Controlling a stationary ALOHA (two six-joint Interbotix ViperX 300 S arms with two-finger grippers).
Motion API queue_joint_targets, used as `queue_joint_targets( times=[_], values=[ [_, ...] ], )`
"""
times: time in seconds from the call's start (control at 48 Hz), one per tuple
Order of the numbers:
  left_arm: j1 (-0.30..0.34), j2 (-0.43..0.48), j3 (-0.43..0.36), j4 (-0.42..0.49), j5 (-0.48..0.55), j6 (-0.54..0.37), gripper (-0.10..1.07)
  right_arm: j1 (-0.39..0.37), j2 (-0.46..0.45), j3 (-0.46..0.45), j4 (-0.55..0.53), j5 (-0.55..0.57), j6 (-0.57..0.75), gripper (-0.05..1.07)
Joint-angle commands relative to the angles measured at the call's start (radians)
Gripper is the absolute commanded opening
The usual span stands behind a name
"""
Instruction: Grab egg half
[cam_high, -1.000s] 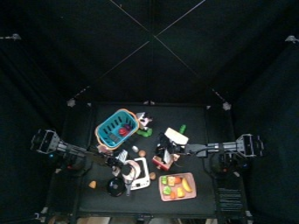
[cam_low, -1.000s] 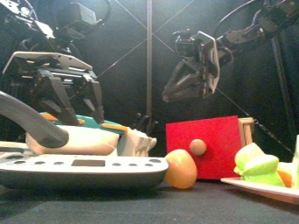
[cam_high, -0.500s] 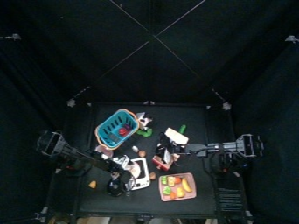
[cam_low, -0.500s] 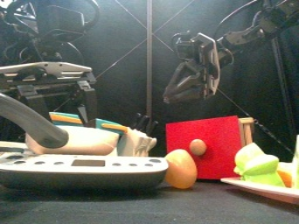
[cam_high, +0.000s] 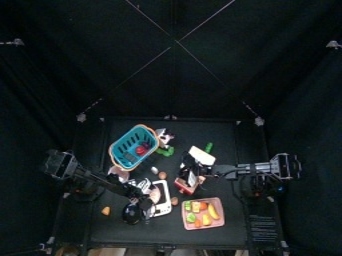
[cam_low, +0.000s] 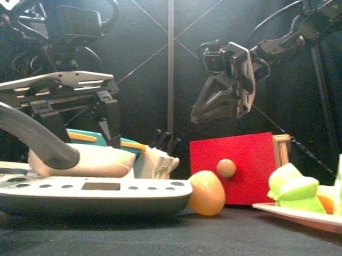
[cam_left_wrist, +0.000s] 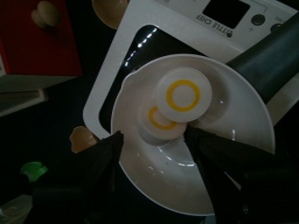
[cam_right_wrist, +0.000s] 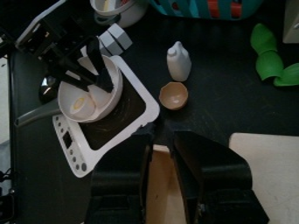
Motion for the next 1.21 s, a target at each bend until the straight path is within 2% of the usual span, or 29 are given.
queue_joint_targets(
  times=[0.0, 0.667, 0.979, 1.188],
  values=[
    [0.0, -0.005, -0.025, 0.003, -0.012, 0.0, 0.91, -0.005, -0.012, -0.011, 0.002, -0.003, 0.002, 0.62],
    [0.0, 0.018, -0.031, 0.015, -0.018, 0.0, 0.89, -0.009, 0.02, -0.018, 0.002, -0.003, 0.002, 0.62],
    [0.0, 0.018, -0.031, 0.015, -0.018, -0.005, 0.78, -0.012, 0.025, -0.02, 0.002, -0.003, 0.002, 0.62],
    [-0.002, 0.012, -0.029, 0.014, -0.014, -0.006, 0.77, -0.012, 0.034, -0.02, 0.002, -0.003, 0.003, 0.62]
  ],
)
